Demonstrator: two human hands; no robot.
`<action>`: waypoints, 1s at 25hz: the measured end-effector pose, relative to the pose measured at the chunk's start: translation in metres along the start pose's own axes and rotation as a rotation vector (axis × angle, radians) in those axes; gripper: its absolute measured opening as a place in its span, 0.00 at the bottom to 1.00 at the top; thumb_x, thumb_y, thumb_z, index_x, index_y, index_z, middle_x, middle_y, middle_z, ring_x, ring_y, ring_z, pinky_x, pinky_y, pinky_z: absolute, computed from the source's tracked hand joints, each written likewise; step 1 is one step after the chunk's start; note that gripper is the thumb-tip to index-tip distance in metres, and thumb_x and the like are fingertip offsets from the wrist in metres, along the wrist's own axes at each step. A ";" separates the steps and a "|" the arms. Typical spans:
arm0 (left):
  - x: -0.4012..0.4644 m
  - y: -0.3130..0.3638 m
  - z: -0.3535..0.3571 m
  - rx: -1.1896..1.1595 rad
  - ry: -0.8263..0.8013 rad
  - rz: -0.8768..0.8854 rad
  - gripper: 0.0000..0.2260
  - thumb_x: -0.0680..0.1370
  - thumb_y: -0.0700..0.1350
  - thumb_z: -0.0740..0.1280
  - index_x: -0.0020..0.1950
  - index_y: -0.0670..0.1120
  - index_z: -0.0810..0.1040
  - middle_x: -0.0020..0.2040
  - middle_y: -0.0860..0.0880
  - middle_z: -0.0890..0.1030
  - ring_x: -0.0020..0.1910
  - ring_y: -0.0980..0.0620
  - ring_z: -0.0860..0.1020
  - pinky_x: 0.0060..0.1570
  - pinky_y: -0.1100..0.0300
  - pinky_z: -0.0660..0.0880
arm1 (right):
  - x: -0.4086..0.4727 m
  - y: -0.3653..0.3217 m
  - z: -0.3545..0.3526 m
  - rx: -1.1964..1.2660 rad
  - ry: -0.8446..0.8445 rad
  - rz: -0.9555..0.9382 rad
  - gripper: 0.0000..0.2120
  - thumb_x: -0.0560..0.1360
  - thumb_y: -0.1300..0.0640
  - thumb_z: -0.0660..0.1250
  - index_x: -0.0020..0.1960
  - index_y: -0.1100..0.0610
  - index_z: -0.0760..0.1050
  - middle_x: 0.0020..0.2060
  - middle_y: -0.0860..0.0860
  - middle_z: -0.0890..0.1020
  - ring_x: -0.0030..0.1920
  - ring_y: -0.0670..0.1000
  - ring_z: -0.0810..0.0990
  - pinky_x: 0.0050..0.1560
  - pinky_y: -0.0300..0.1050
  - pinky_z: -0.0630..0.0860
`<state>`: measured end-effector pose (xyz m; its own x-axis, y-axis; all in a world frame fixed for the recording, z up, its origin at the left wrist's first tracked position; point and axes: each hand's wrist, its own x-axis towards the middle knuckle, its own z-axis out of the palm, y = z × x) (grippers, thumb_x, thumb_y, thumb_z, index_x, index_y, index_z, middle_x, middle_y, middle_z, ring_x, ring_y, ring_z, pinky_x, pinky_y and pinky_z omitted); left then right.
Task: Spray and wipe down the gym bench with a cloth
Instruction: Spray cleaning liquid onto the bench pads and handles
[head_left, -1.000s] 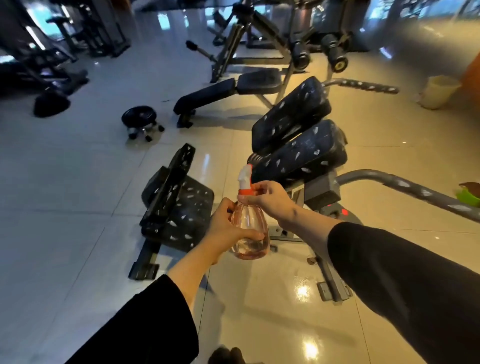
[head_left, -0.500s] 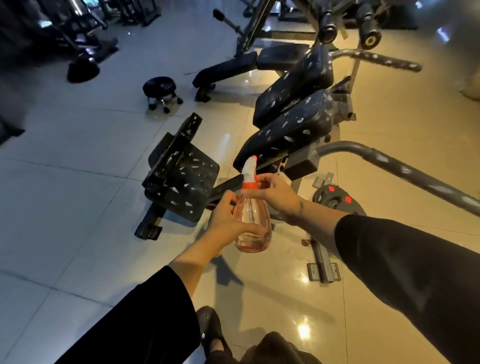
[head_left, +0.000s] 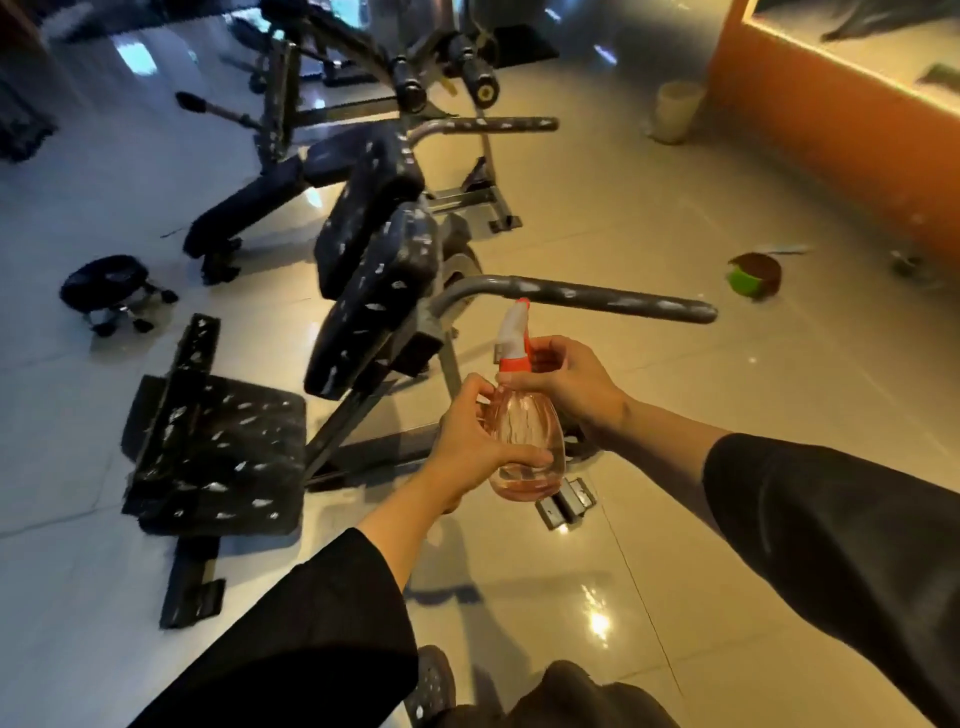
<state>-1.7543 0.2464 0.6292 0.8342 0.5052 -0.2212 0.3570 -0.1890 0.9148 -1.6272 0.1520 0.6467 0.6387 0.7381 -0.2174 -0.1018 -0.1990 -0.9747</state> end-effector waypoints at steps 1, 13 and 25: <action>0.003 0.001 0.010 0.010 -0.035 0.004 0.33 0.59 0.43 0.83 0.56 0.48 0.68 0.53 0.50 0.77 0.53 0.50 0.77 0.50 0.54 0.78 | -0.006 0.003 -0.010 0.004 0.028 0.015 0.17 0.69 0.58 0.76 0.54 0.56 0.76 0.49 0.55 0.82 0.49 0.52 0.83 0.45 0.41 0.81; 0.032 0.015 0.036 0.105 -0.331 0.129 0.31 0.59 0.44 0.83 0.55 0.49 0.69 0.51 0.51 0.78 0.51 0.53 0.77 0.48 0.56 0.79 | -0.039 0.011 -0.041 -0.006 0.359 0.056 0.21 0.70 0.56 0.74 0.59 0.59 0.72 0.49 0.52 0.79 0.48 0.49 0.80 0.41 0.36 0.76; 0.070 0.063 0.090 0.160 -0.537 0.324 0.34 0.58 0.49 0.83 0.55 0.51 0.67 0.53 0.52 0.76 0.53 0.51 0.76 0.52 0.52 0.77 | -0.071 -0.014 -0.099 0.036 0.614 0.065 0.41 0.65 0.49 0.78 0.72 0.55 0.65 0.64 0.50 0.72 0.64 0.51 0.71 0.66 0.52 0.70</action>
<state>-1.6360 0.1938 0.6408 0.9896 -0.0819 -0.1183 0.0754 -0.4053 0.9111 -1.5953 0.0387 0.6813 0.9517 0.2169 -0.2173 -0.1743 -0.2011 -0.9639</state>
